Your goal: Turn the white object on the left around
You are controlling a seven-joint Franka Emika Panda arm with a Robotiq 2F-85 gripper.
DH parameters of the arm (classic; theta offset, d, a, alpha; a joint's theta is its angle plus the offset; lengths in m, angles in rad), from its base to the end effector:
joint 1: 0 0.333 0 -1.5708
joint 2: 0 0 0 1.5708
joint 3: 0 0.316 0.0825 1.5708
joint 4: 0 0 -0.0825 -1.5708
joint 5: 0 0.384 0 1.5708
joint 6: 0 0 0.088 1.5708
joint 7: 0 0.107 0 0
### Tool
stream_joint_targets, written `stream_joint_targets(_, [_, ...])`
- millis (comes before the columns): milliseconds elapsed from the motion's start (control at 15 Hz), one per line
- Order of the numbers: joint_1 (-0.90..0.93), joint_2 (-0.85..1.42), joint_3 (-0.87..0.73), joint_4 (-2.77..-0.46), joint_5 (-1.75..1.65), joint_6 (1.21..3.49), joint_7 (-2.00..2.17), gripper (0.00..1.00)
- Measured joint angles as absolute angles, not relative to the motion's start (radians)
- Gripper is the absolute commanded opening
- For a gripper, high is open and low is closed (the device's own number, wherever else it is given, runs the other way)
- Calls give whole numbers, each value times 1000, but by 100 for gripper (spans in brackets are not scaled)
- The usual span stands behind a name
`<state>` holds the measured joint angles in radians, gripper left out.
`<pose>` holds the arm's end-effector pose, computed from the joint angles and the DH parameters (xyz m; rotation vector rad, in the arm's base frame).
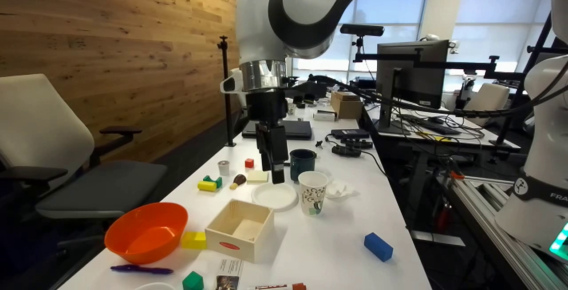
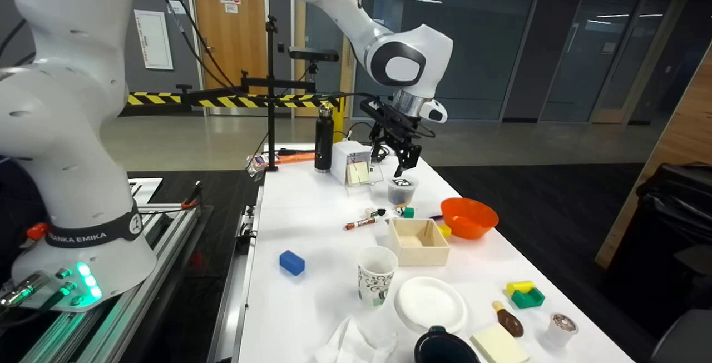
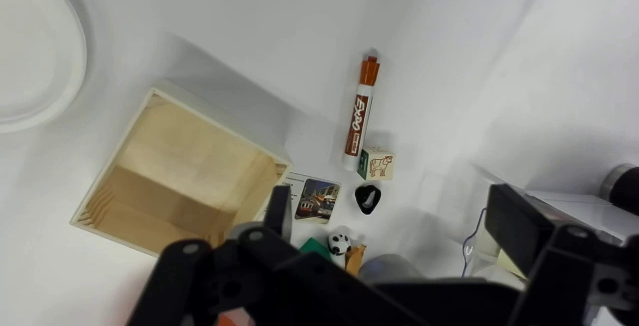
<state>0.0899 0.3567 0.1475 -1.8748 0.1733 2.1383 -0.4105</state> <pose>0.6017 0.1481 0.3182 -2.8321 -0.7853 0.1092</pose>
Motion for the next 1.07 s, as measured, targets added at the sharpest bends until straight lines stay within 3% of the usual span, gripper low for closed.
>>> stream_joint_targets(467, [37,533,255,-1785,355,2307,-594,100])
stream_joint_targets(1067, [8,867,390,-1488,391,2237,-687,100])
